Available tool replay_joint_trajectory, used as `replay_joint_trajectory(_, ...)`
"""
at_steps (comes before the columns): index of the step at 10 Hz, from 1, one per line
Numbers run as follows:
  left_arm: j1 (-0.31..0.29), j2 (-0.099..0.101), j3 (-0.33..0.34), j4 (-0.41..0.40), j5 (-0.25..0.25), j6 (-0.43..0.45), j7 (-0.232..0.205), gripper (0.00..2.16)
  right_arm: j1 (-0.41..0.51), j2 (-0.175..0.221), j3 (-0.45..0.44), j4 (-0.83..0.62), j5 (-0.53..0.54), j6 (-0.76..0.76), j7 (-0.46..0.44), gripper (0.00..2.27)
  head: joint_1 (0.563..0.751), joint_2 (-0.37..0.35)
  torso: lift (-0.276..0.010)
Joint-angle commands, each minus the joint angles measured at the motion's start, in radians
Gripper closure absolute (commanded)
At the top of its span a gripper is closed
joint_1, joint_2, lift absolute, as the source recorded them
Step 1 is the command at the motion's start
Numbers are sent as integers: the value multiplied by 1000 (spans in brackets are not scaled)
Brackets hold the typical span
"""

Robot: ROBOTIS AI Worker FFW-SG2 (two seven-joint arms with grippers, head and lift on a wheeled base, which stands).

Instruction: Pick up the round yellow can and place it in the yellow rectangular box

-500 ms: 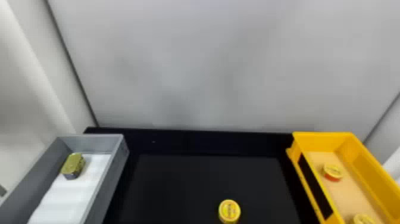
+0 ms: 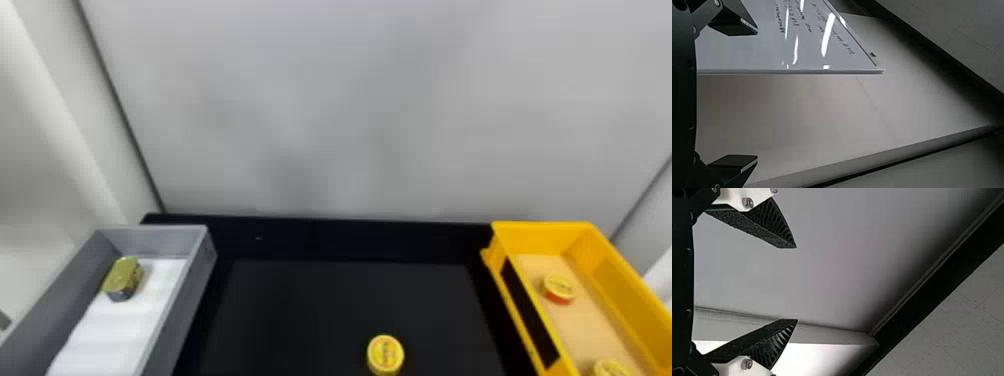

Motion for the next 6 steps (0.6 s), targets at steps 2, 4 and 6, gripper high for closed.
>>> replay_joint_trajectory(2, 4, -3, -8, 0, 3, -3, 0, 131, -6, 7, 84, -14, -20, 56, -18, 128, 629, 12, -55)
replay_joint_trajectory(4, 12, -3, -14, 1, 2, -3, 0, 131, -12, 18, 221, -6, -27, 108, -7, 128, 629, 12, -55)
replay_joint_trajectory(6, 10, -3, -29, 11, -1, -1, 0, 131, -15, 45, 344, 54, -33, 168, 51, 128, 629, 12, -55)
